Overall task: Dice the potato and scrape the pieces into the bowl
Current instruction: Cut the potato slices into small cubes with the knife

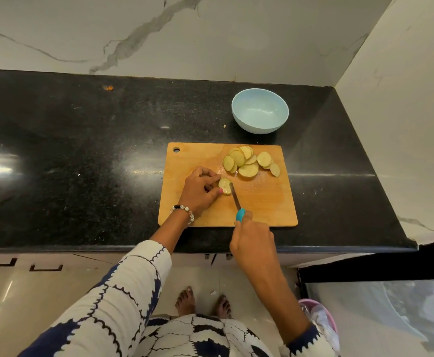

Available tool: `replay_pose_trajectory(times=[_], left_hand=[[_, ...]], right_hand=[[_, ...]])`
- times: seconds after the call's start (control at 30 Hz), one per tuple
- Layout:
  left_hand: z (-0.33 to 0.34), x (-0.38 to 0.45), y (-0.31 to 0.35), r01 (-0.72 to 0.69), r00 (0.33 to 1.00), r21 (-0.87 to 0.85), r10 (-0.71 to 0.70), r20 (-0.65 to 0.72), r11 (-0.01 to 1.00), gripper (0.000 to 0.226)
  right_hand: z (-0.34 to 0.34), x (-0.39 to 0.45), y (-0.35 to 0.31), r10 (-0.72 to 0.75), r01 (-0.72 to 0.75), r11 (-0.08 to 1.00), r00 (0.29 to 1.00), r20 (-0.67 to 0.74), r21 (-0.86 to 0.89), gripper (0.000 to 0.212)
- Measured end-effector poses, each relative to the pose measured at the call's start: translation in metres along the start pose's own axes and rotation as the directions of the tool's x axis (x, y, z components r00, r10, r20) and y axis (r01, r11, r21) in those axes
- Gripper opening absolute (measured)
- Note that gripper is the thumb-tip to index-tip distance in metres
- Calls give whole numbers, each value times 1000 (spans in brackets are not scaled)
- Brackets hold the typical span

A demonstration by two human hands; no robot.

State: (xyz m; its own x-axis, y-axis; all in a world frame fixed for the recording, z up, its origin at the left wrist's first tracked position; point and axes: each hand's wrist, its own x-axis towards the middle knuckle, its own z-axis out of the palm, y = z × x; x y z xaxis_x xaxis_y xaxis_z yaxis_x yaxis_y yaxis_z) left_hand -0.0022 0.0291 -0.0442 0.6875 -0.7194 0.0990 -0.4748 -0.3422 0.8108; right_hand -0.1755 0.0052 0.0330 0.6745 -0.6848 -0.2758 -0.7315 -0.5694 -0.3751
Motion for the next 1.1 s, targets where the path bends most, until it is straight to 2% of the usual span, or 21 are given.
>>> replay_pose_trajectory(times=[0.47,0.67,0.77,0.87,1.1], left_hand=[[-1,0,1,26,999,-49,-28,-47,998,29],[0,-1,3,14,997,-42,-17,-69,999,27],[0,-2,4,22,997,-62,-27,-74,998,27],[0,-3,4,28,997,-64,-32,-66,998,27],[-2,-2,5,53,996,-95,-60,-71,994,26]], right_hand=[[22,32,-13,-76,76,997,995,-60,-11,50],[21,16,-18,-4,6,999,999,52,-43,56],[14,-7,-14,-2,7,999,994,107,-44,51],[3,-8,-12,9,-8,1000,998,67,-18,42],[5,21,-18,-18,20,997,1000,-15,73,46]])
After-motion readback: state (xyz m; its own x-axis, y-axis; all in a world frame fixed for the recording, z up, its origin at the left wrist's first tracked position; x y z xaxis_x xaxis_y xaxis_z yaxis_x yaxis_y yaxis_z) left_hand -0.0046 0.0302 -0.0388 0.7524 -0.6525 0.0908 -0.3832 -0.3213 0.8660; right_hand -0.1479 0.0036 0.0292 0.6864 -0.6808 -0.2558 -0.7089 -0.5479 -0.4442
